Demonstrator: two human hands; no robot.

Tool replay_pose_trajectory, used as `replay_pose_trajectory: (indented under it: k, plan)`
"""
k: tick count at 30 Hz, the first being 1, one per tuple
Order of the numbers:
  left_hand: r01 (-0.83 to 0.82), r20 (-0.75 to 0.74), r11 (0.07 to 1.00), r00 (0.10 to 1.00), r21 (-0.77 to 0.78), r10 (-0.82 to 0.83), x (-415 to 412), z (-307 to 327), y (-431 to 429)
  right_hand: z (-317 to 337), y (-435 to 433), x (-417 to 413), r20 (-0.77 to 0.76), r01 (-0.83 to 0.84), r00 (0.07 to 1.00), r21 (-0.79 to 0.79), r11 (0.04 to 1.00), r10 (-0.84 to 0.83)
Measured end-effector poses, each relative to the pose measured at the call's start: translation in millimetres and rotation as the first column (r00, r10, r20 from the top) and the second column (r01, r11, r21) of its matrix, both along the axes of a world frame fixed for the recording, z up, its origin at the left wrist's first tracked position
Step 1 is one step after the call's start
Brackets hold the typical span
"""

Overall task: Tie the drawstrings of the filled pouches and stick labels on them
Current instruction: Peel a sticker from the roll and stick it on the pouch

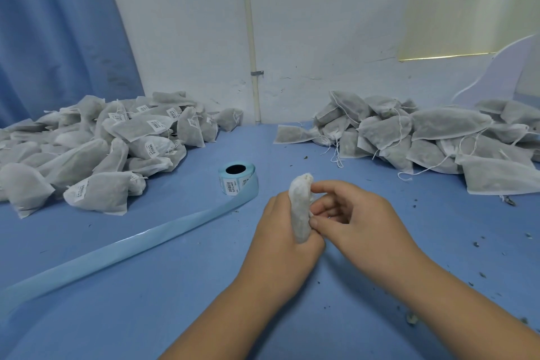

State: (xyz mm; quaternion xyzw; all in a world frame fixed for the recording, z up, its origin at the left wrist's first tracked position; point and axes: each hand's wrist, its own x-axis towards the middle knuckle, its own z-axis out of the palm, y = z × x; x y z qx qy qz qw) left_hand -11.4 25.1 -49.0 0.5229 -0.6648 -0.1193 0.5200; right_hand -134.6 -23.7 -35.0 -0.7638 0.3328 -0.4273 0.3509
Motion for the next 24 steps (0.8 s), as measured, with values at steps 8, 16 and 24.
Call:
replay_pose_trajectory:
  k: [8,16,24]
  plan:
    - [0.068,-0.324,0.969,0.946,0.239,0.014,5.7,-4.4,-1.8,1.9,5.8,-3.0,-0.044,-0.081,0.996,-0.027,0.996,0.08]
    - [0.174,-0.691,0.938,0.718,0.299,0.087,14.8,-1.2,-4.6,-1.7,-8.9,-5.3,0.143,0.057,0.986,0.159,0.986,-0.081]
    - [0.287,-0.654,0.918,0.756,0.273,-0.041,19.8,-6.2,-4.1,-5.4,-13.6,-9.7,0.263,-0.177,0.963,0.436,0.882,0.063]
